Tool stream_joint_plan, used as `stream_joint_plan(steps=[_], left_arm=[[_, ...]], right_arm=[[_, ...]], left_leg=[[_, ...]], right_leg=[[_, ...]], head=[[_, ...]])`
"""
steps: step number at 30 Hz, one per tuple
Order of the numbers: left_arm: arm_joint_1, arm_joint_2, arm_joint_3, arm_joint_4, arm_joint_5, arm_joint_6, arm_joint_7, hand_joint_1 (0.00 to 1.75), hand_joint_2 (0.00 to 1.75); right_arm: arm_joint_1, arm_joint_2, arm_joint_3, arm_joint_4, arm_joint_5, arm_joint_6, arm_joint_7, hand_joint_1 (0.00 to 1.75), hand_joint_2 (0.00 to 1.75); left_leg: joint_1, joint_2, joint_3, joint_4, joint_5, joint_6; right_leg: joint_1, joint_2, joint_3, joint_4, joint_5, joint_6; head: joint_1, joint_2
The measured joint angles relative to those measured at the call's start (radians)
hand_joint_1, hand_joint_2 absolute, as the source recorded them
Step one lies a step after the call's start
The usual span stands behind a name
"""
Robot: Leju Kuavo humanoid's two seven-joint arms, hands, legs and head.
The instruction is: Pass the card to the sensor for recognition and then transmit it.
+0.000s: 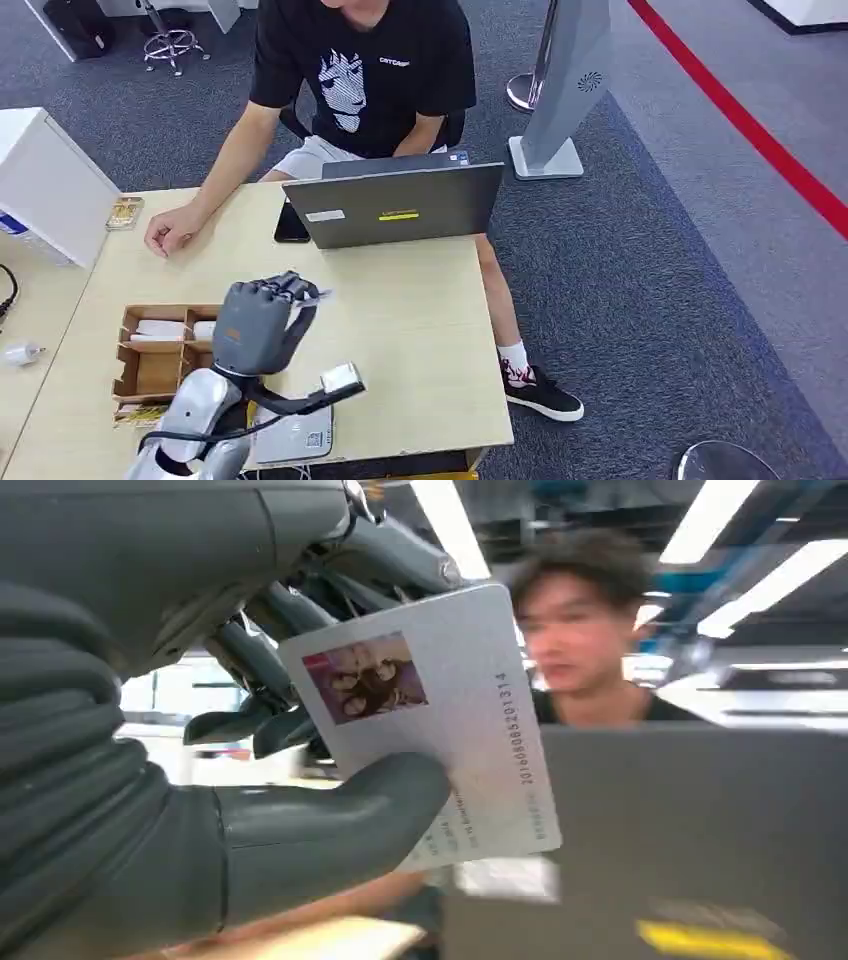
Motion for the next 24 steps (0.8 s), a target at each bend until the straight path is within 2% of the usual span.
stream_joint_plan(steps=[5,9,13,16,19,24], left_arm=[[0.049,-0.020,-0.033,0.001,0.044,0.000,-0.028,1.75,1.75],[0.161,-0.015,-0.059,-0.007,0.068,0.008,-0.074,1.75,1.75],[0.244,0.022,-0.075,-0.042,0.087,0.023,-0.074,1.75,1.75],[0.293,0.064,-0.088,-0.080,0.093,0.043,-0.053,1.75,1.75],[0.319,0.093,-0.094,-0.111,0.096,0.050,-0.043,1.75,1.75],[0.333,0.116,-0.101,-0.137,0.109,0.058,-0.011,1.75,1.75]], right_arm=[[0.001,0.000,-0.009,-0.002,0.002,0.003,-0.019,0.00,1.75],[0.003,0.000,-0.024,-0.007,0.000,0.002,-0.020,0.00,1.75],[0.007,0.002,-0.041,-0.019,-0.002,-0.001,0.005,0.00,1.75],[0.013,0.007,-0.055,-0.034,0.000,-0.005,0.021,0.00,1.75],[0.017,0.013,-0.064,-0.046,0.001,-0.008,0.025,0.00,1.75],[0.019,0.016,-0.077,-0.061,0.008,-0.008,0.033,0.00,1.75]], left_leg=[[0.000,0.001,0.001,0.000,0.000,0.000],[0.000,0.002,0.000,-0.001,0.000,0.000],[0.000,0.002,0.000,-0.001,-0.001,0.000],[0.000,0.001,0.000,-0.001,-0.001,0.000],[0.000,0.001,0.000,-0.001,-0.001,0.000],[0.000,0.001,0.000,-0.001,-0.001,0.000]], right_leg=[[0.000,0.001,0.000,0.000,0.000,0.000],[0.001,0.002,-0.001,0.000,-0.001,0.000],[0.001,0.001,-0.001,0.000,-0.001,0.000],[0.001,0.001,-0.001,0.000,-0.001,0.000],[0.001,0.001,-0.001,0.000,-0.001,0.000],[0.001,0.001,0.000,0.000,-0.001,0.001]], head=[[-0.001,0.000],[-0.001,0.000],[-0.001,0.000],[-0.001,0.000],[-0.001,0.000],[-0.001,0.000]])
